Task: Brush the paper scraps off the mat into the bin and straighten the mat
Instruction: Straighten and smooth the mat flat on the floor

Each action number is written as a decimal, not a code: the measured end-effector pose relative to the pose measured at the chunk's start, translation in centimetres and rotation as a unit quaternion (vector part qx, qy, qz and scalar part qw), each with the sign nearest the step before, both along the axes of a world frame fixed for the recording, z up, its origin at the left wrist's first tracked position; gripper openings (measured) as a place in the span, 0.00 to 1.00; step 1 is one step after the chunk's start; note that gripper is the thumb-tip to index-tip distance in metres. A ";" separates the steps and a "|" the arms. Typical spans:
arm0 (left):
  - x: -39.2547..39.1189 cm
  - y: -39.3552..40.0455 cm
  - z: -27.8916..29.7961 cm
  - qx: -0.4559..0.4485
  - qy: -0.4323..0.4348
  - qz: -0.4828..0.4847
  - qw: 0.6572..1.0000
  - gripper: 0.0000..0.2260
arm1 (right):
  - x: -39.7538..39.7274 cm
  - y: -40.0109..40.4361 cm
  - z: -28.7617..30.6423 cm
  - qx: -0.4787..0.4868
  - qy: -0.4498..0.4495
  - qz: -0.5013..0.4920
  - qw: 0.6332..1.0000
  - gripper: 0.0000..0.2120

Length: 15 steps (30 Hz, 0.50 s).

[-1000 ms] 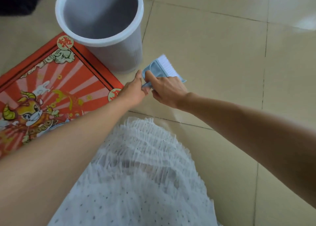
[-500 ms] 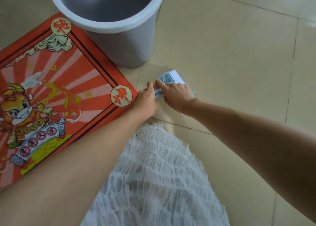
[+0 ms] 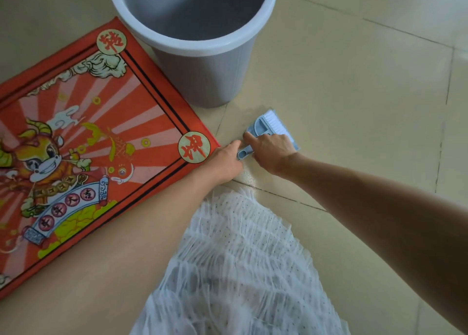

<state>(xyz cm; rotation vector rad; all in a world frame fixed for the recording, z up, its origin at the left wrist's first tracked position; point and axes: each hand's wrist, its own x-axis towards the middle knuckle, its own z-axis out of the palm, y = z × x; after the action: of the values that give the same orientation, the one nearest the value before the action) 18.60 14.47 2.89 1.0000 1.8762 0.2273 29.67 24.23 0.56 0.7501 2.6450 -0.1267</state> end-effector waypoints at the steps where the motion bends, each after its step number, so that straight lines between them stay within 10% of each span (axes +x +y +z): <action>1: -0.2 -0.1 0.4 0.012 0.001 0.004 1.000 0.22 | -0.4 -0.1 0.5 0.001 0.000 0.006 1.000 0.15; 15: -10.1 -5.3 8.9 0.114 0.163 0.085 0.976 0.12 | -12.5 -5.0 10.2 -0.097 0.072 -0.042 0.992 0.15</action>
<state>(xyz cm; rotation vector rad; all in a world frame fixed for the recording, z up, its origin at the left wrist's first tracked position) 8.48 9.15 11.75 1.0815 2.2779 0.4066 17.14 19.26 10.79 0.8135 2.6845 -0.4704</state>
